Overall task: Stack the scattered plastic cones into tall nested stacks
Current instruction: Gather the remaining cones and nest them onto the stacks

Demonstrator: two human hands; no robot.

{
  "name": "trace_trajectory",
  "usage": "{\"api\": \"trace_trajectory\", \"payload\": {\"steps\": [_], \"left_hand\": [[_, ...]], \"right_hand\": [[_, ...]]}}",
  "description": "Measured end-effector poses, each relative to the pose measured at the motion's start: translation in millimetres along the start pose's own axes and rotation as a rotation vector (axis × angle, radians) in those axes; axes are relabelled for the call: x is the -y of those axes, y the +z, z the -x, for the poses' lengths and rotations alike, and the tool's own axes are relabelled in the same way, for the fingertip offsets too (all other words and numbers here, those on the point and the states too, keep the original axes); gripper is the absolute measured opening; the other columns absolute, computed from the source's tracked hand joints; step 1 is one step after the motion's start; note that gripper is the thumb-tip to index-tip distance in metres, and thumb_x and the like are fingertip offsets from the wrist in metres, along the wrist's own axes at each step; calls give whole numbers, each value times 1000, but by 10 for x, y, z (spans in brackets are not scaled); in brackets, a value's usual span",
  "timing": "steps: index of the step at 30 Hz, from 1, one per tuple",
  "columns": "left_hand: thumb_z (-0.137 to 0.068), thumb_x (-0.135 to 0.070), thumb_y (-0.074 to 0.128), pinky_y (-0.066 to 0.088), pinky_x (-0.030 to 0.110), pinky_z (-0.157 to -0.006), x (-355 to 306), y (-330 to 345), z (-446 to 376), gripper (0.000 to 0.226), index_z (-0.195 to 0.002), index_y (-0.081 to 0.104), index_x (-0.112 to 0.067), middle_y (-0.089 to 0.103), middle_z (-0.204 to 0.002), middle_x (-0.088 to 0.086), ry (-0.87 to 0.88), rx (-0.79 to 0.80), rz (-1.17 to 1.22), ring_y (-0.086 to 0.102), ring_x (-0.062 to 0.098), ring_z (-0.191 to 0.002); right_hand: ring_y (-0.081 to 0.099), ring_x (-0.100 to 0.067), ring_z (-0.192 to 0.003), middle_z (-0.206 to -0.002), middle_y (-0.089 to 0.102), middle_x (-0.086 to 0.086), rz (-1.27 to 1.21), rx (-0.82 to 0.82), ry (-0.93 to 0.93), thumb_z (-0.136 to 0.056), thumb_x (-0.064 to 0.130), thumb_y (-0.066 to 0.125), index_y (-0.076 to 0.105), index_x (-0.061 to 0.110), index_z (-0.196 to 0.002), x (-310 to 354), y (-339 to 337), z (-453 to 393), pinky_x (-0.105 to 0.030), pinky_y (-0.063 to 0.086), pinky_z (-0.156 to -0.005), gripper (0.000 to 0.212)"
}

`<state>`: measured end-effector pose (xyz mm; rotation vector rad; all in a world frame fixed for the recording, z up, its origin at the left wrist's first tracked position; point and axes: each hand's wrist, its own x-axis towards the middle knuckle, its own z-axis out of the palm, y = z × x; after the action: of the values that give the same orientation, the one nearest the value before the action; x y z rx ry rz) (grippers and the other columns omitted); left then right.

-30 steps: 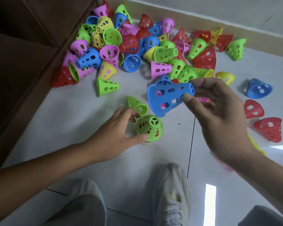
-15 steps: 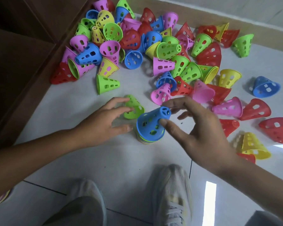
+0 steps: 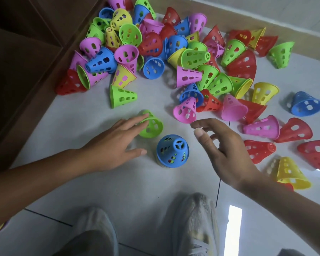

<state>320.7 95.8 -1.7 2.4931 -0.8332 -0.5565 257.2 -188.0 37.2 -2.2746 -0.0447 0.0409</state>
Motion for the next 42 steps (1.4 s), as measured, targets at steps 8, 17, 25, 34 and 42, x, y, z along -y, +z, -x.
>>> {"api": "trace_trajectory", "payload": {"steps": [8,17,25,34,42], "left_hand": [[-86,-39,74,37,27,-111,-43,-42,25,74,-150,40,-26,31,-150,-24,-39,-194,168,33,-3,-139],[-66,-57,74,50,24,-80,-215,-254,86,62,-119,68,-24,58,-121,-17,-29,-430,295,60,4,-99],[-83,-54,61,49,21,-74,-403,-377,176,38,-91,69,-18,70,-92,-10,-73,-525,461,65,12,-86],[-89,-65,43,22,19,-44,-645,-479,146,57,-58,32,-18,23,-48,-9,-191,-595,609,24,2,-46],[-103,-37,44,54,38,-78,-760,-378,105,50,-71,65,-5,68,-60,6,-169,-426,730,66,22,-62]], "right_hand": [[50,-19,-124,-142,46,4,240,166,81,-99,40,50,50,32,-139,-556,127,-306,-44,49,-99,41],[37,-26,-138,-155,35,-4,399,304,119,-100,31,53,30,20,-154,-584,184,-456,-40,35,-113,60],[56,-21,-116,-134,52,-5,310,142,62,-95,11,56,45,10,-144,-577,130,-340,-41,52,-94,51],[63,-5,-98,-112,65,8,79,-59,118,-95,19,64,60,19,-127,-386,29,-121,-21,54,-76,32],[64,-6,-88,-95,68,14,-102,-155,205,-93,32,66,64,24,-104,-233,-26,27,-31,55,-73,14]]}}
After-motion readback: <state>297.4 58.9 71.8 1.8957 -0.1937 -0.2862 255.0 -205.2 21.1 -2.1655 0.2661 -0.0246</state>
